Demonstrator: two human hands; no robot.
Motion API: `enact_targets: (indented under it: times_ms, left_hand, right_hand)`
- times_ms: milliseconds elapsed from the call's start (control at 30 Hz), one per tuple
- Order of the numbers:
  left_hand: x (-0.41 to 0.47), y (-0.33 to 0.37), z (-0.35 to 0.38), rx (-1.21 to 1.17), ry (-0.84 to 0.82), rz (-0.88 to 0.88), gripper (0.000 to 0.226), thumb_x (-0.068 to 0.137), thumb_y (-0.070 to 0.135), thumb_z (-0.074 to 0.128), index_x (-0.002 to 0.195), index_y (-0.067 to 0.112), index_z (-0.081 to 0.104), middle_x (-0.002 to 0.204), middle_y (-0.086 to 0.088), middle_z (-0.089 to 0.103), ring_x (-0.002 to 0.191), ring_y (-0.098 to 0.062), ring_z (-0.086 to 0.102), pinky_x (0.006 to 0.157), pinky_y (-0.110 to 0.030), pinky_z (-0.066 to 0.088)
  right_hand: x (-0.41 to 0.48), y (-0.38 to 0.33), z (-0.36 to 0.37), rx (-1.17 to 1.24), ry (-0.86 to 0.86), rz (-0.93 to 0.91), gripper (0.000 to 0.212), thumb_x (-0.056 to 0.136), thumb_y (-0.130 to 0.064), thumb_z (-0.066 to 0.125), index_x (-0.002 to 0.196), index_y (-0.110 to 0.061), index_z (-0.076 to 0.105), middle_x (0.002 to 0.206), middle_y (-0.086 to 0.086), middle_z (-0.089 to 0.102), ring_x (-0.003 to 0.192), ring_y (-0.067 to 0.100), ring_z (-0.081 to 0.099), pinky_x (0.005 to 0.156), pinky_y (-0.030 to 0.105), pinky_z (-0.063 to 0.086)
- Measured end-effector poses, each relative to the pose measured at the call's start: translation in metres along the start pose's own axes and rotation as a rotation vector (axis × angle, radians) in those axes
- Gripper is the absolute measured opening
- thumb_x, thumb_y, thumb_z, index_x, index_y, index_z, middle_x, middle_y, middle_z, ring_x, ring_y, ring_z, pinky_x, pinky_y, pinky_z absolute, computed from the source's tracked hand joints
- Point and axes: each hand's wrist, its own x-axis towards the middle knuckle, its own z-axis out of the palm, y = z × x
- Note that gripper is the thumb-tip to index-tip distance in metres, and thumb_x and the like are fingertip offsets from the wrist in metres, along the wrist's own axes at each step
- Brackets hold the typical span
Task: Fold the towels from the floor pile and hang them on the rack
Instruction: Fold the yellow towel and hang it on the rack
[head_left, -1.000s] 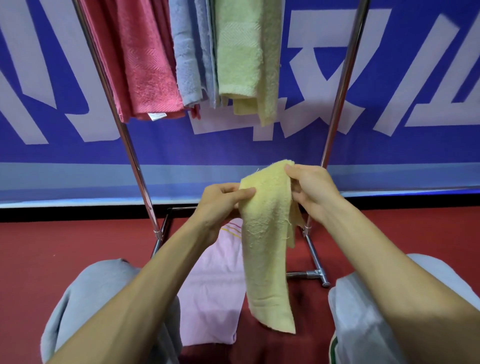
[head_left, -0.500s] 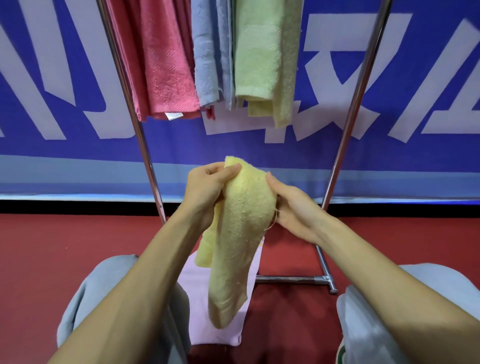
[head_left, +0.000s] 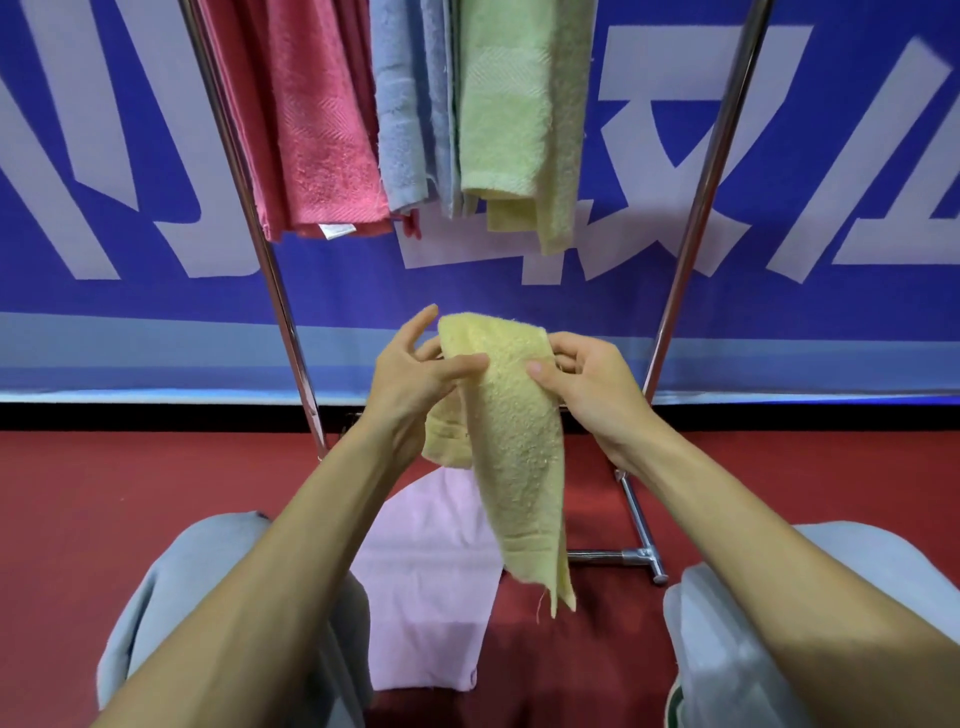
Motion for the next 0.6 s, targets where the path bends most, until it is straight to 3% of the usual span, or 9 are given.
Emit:
enact_targets:
  times_ms: [100, 200, 333, 400, 500, 600]
  left_hand:
    - [-0.003, -0.010, 0.008, 0.107, -0.065, -0.088, 0.048, 0.081, 0.011, 0.072, 0.125, 0.011, 0.053, 0.096, 0.000, 0.072, 0.074, -0.007, 0.069, 0.065, -0.022, 0.055]
    - [-0.005, -0.017, 0.012, 0.160, -0.183, -0.203, 0.033, 0.087, 0.023, 0.068, 0.110, 0.001, 0.063, 0.080, -0.006, 0.071, 0.065, -0.013, 0.066, 0.060, -0.023, 0.055]
    - [-0.002, -0.033, 0.011, 0.391, -0.272, -0.213, 0.036, 0.083, 0.030, 0.070, 0.102, -0.001, 0.068, 0.100, -0.012, 0.074, 0.090, -0.020, 0.070, 0.084, -0.031, 0.055]
    - [-0.002, -0.038, 0.010, 0.389, -0.260, -0.176, 0.033, 0.084, 0.025, 0.070, 0.107, 0.002, 0.067, 0.106, -0.010, 0.073, 0.093, -0.018, 0.069, 0.085, -0.030, 0.055]
    - [-0.001, -0.036, 0.015, 0.250, -0.164, -0.105, 0.027, 0.085, 0.017, 0.070, 0.107, 0.003, 0.068, 0.103, -0.011, 0.073, 0.083, -0.017, 0.069, 0.076, -0.031, 0.057]
    - [0.002, -0.033, 0.016, 0.206, -0.081, -0.034, 0.027, 0.083, 0.021, 0.072, 0.106, 0.008, 0.069, 0.101, -0.009, 0.073, 0.084, -0.020, 0.069, 0.071, -0.031, 0.055]
  right_hand:
    - [0.002, -0.001, -0.004, 0.016, 0.036, 0.003, 0.015, 0.093, -0.002, 0.055, 0.103, -0.002, 0.065, 0.091, 0.012, 0.071, 0.077, 0.015, 0.065, 0.067, 0.022, 0.053]
    - [0.004, 0.000, -0.005, 0.044, 0.067, 0.021, 0.016, 0.094, 0.000, 0.053, 0.097, -0.008, 0.066, 0.085, 0.007, 0.070, 0.072, 0.011, 0.066, 0.065, 0.021, 0.054]
    - [0.005, 0.002, -0.005, 0.055, 0.117, 0.073, 0.015, 0.094, -0.001, 0.052, 0.093, -0.008, 0.065, 0.083, 0.007, 0.069, 0.071, 0.013, 0.064, 0.063, 0.024, 0.053]
    - [0.006, 0.002, -0.006, 0.054, 0.127, 0.086, 0.014, 0.094, -0.001, 0.052, 0.094, -0.007, 0.065, 0.084, 0.008, 0.070, 0.073, 0.014, 0.065, 0.064, 0.024, 0.053]
    - [0.006, 0.001, -0.009, 0.084, 0.153, 0.092, 0.013, 0.093, -0.002, 0.054, 0.095, -0.005, 0.067, 0.084, 0.007, 0.071, 0.071, 0.013, 0.067, 0.060, 0.020, 0.054]
    - [0.005, 0.002, -0.014, 0.082, 0.178, 0.104, 0.012, 0.091, -0.005, 0.058, 0.094, -0.007, 0.069, 0.088, 0.007, 0.073, 0.074, 0.012, 0.069, 0.064, 0.022, 0.056]
